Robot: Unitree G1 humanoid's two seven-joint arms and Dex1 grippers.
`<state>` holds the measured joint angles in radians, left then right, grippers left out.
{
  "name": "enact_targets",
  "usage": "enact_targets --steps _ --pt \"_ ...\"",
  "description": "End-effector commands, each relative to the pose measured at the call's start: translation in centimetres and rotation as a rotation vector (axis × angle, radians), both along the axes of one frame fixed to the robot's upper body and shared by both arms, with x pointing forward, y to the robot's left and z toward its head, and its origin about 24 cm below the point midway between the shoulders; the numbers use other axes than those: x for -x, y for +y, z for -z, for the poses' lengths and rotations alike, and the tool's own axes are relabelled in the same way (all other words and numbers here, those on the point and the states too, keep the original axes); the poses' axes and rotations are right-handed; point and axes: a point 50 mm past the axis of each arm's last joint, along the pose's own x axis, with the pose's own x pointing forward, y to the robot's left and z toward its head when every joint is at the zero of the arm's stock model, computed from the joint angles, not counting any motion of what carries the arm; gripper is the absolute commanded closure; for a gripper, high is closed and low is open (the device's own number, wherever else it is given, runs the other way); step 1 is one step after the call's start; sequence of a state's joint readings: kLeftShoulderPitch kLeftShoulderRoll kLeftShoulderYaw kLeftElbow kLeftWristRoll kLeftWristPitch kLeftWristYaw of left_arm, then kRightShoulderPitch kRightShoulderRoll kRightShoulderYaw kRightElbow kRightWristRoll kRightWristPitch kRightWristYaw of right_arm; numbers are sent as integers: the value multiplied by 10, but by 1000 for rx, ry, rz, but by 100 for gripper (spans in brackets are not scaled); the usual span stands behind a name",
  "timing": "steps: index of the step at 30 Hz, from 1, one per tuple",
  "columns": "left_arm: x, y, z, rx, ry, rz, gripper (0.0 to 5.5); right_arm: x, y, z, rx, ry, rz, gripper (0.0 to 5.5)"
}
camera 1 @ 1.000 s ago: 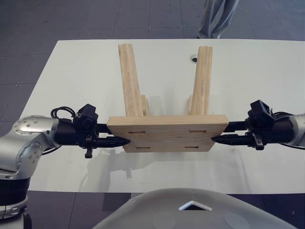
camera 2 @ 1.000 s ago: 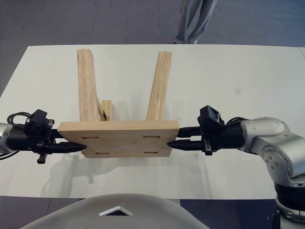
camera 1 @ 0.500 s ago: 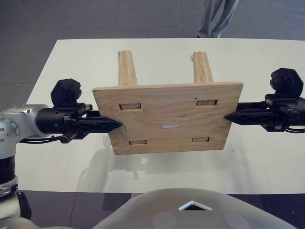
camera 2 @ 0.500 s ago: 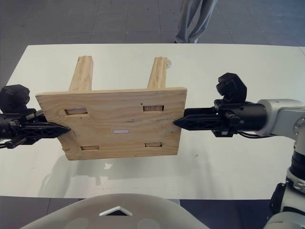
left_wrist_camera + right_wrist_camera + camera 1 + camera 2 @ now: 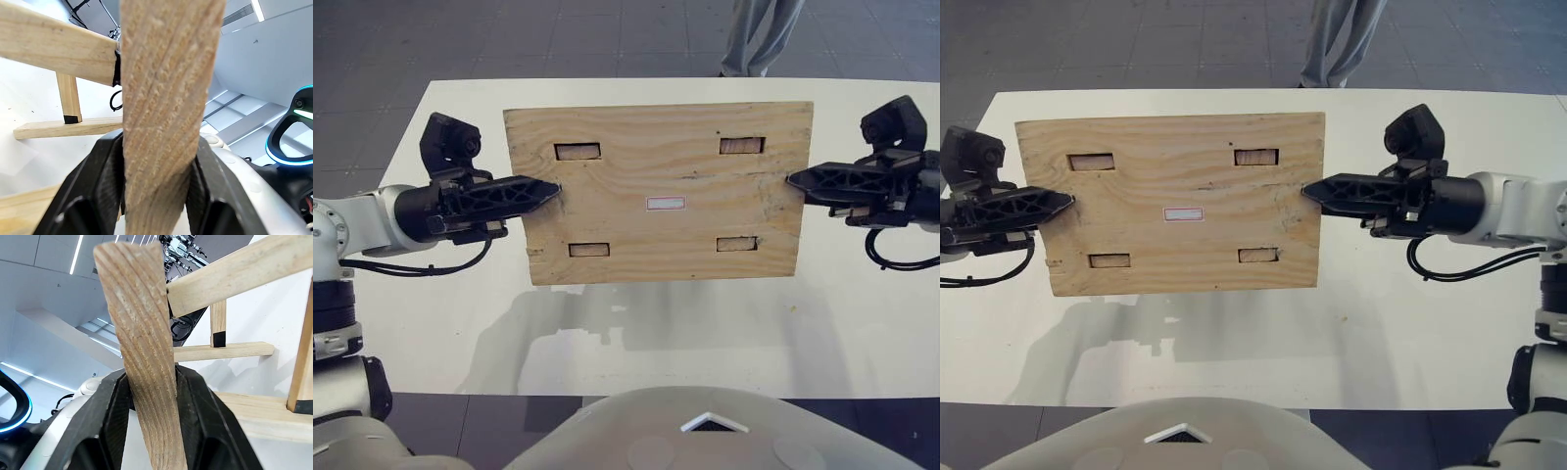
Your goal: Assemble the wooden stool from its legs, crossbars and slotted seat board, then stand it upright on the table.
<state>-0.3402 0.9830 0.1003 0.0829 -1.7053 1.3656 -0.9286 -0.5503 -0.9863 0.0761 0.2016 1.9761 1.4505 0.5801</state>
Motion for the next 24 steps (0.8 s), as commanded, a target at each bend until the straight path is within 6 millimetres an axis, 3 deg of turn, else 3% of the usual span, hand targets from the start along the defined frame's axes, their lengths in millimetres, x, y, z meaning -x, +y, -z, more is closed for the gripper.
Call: enact_targets --steps 1,7,14,22,23,24 --pt "2 -27 -7 198 97 262 400 -12 21 14 1 91 -73 421" --pt "-16 -25 2 222 213 229 400 -24 18 24 3 189 -36 421" --pt "-31 -17 -6 305 337 236 400 -41 16 15 -68 256 -18 421" --pt "-46 -17 9 307 416 149 400 -49 18 30 -56 318 43 421" --pt "-47 -17 11 303 424 141 355 -48 17 33 -48 325 48 421" --pt "-47 -18 14 296 429 136 333 -48 16 35 -44 334 56 382"
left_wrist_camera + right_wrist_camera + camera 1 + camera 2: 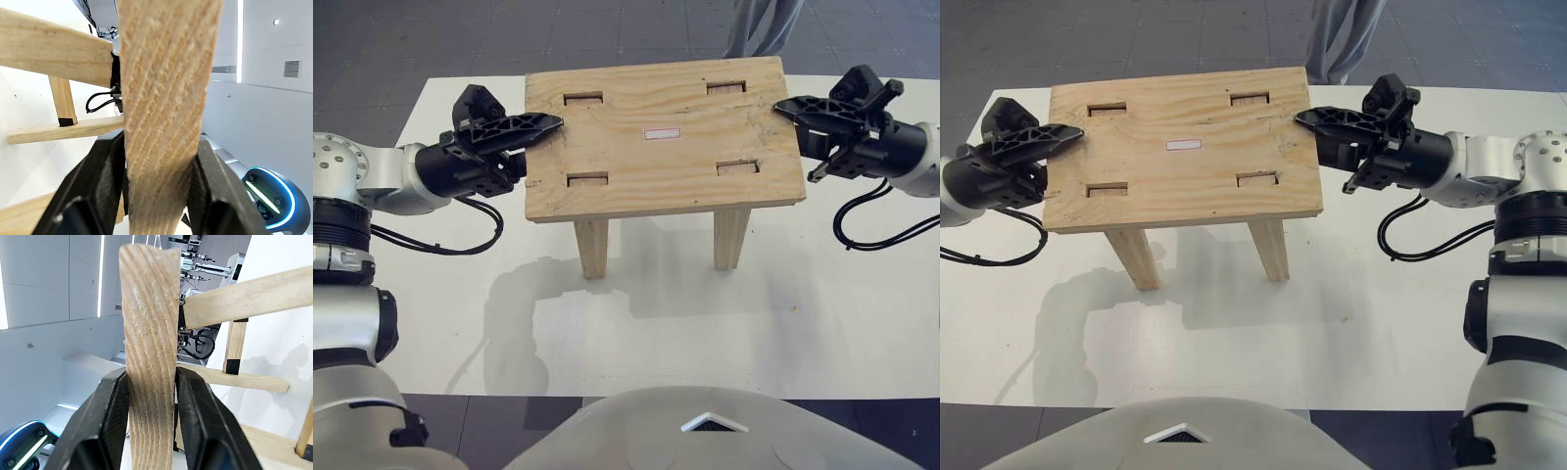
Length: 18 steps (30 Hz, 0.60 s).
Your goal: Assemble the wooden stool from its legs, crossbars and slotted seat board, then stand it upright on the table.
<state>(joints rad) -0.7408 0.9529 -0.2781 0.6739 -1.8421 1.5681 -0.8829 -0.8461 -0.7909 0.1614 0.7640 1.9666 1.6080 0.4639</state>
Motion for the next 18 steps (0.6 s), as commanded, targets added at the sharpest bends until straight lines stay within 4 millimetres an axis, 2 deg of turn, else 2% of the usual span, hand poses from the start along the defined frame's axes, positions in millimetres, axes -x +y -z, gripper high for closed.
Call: enact_targets --steps 1,6,11,18 --pt "0 -21 9 207 46 91 306 1 8 28 66 87 -5 361" --pt "-5 -18 12 198 42 44 218 0 4 33 76 97 29 260" --pt "-2 -1 12 172 24 -33 146 4 -11 30 96 81 70 169" --pt "17 23 31 -36 36 -88 16 9 -33 2 90 -34 120 13"
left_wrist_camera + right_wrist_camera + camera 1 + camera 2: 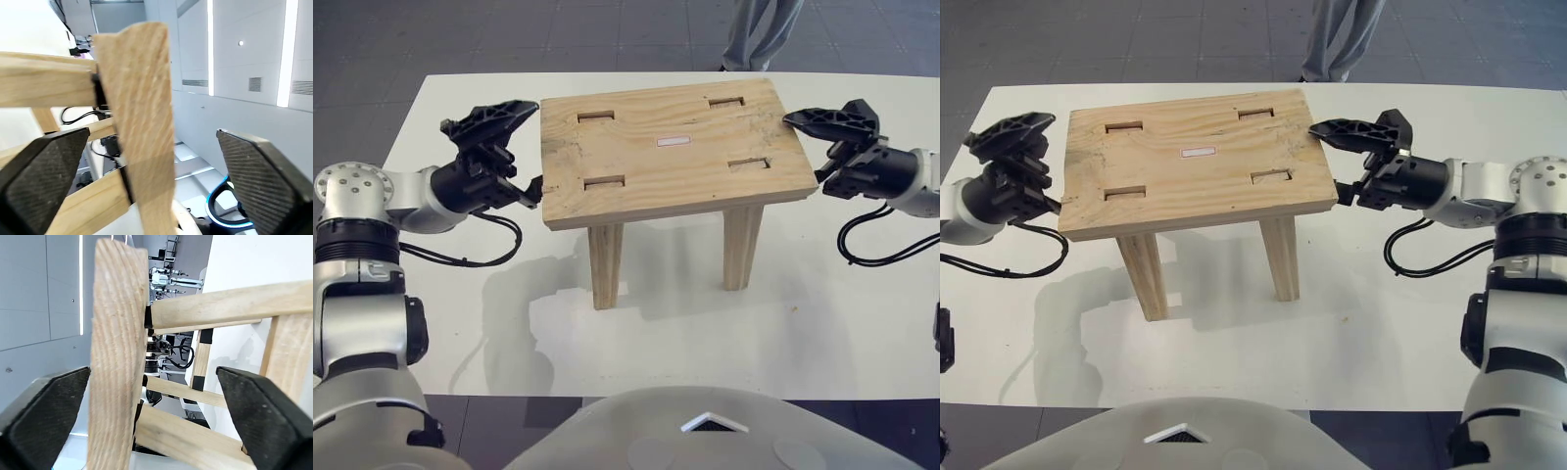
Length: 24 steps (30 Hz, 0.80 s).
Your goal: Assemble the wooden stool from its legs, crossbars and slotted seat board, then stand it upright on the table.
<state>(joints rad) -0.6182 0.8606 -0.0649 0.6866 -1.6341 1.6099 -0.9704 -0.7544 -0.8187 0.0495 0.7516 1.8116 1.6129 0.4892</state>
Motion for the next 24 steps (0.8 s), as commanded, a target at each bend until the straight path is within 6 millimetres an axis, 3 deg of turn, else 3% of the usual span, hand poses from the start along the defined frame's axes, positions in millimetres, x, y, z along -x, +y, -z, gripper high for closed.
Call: enact_targets --steps 1,4,7,10,14,16,18,21,24 --pt "10 17 7 -131 -10 -36 4 3 -11 -21 19 -90 19 1" --pt "10 31 8 -215 -111 -103 4 5 -20 -35 45 -175 58 1" --pt "11 49 -2 -294 -284 -176 4 3 -20 -55 139 -441 204 1" --pt "23 66 -8 -351 -469 -249 4 1 2 -72 332 -798 338 1" --pt "35 79 -16 -321 -642 -397 4 -1 29 -93 441 -1073 499 1" --pt "43 86 -20 -301 -711 -501 4 0 51 -105 595 -1266 581 1" --pt "44 89 -15 -339 -712 -605 4 4 76 -111 702 -1425 557 1" --pt "42 80 -10 -502 -830 -716 4 6 113 -118 703 -1509 475 1" --pt "28 69 -1 -702 -759 -878 4 5 137 -124 675 -1493 450 1"
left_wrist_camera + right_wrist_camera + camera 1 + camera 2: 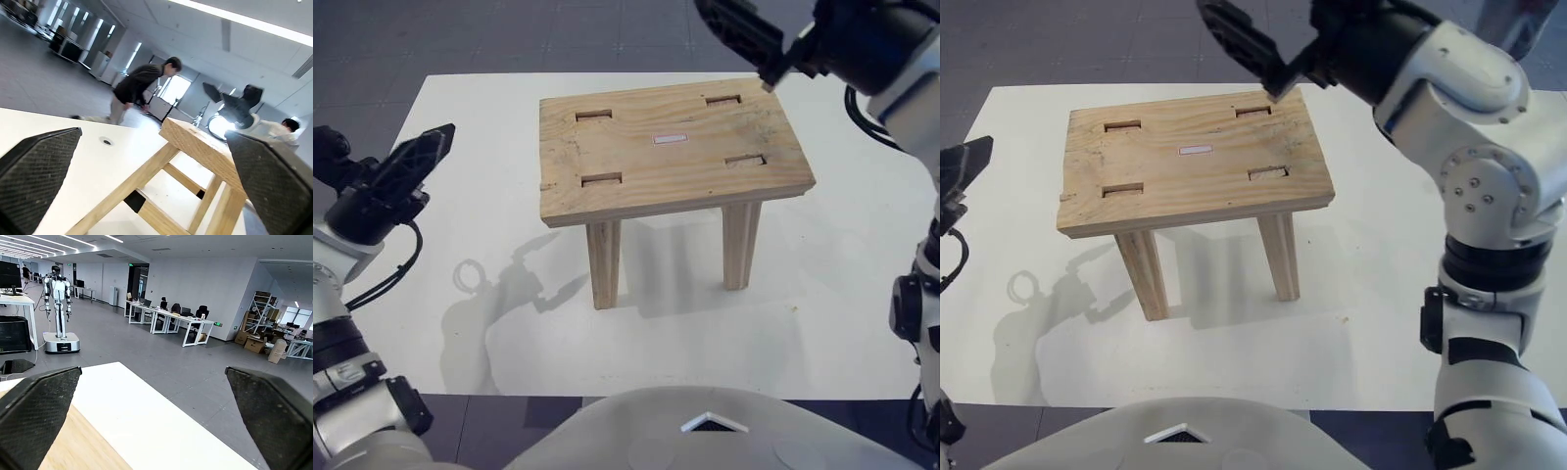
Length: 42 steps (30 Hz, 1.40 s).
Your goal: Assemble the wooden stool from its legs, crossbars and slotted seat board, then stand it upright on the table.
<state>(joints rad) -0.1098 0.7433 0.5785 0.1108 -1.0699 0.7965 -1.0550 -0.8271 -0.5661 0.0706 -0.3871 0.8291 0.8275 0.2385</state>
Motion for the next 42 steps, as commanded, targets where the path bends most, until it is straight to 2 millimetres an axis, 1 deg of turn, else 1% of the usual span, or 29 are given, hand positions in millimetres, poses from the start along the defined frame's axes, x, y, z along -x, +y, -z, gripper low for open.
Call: enact_targets --steps 1,2,4,5,6,7,8,10,11,12,15,17,18,19,20,22,24,26,27,28,30,31,33,34,35,36,38,41,42 --pt "-18 -9 9 -104 69 -288 4 1 23 -9 -3 18 -16 1" --pt "-21 -12 7 -132 61 -364 4 0 25 -15 -14 2 -13 1" --pt "-27 -16 -3 -181 6 -517 4 -5 27 -38 -88 -48 23 1" --pt "-28 -19 -7 -191 -16 -563 4 -8 28 -48 -130 -46 30 1" --pt "-29 -23 -8 -203 -24 -584 4 -10 29 -52 -154 -30 30 1" --pt "-30 -28 -7 -211 -22 -588 4 -12 32 -45 -139 21 14 1" --pt "-30 -32 -6 -212 -16 -590 4 -13 35 -33 -109 85 -2 1" --pt "-30 -35 -4 -217 -3 -600 4 -10 36 21 31 289 -21 1" --pt "-29 -36 -5 -221 -2 -603 4 -4 34 51 101 397 -25 1" --pt "-28 -37 -6 -224 -5 -606 4 6 30 80 168 502 -30 1" --pt "-26 -42 -9 -251 0 -622 4 35 22 130 284 698 -29 1" --pt "-25 -45 -10 -264 2 -627 4 50 13 159 353 799 1 1" --pt "-25 -47 -11 -264 -1 -626 4 54 11 168 372 826 11 1" --pt "-24 -50 -12 -265 -4 -620 4 56 11 171 377 831 17 1" --pt "-24 -52 -12 -267 -7 -614 4 56 12 171 373 825 22 1" --pt "-23 -57 -12 -274 -9 -608 4 46 16 157 331 755 34 1" --pt "-24 -61 -7 -286 10 -618 4 29 17 132 257 640 67 1" --pt "-26 -62 -3 -291 29 -656 4 13 17 98 158 514 92 1" --pt "-27 -62 -2 -292 34 -672 4 9 16 84 122 462 96 1" --pt "-28 -63 -2 -308 33 -691 4 5 14 68 82 407 104 1" --pt "-30 -66 -3 -359 14 -728 4 0 8 46 17 325 128 1" --pt "-31 -68 -3 -381 5 -737 4 -2 4 35 -13 287 144 1" --pt "-33 -73 -2 -398 -5 -726 4 -3 -5 22 -62 225 179 1" --pt "-35 -74 0 -407 -2 -723 4 -3 -12 18 -82 204 200 1" --pt "-38 -75 3 -421 2 -729 4 -4 -20 18 -98 190 232 1" --pt "-40 -75 6 -446 5 -740 4 -5 -31 23 -116 192 271 1" --pt "-44 -75 14 -487 6 -752 4 -6 -51 38 -142 199 351 1" --pt "-49 -79 27 -473 17 -750 4 -6 -72 62 -140 170 466 1" --pt "-51 -79 34 -475 27 -758 4 -8 -79 78 -132 168 519 1"
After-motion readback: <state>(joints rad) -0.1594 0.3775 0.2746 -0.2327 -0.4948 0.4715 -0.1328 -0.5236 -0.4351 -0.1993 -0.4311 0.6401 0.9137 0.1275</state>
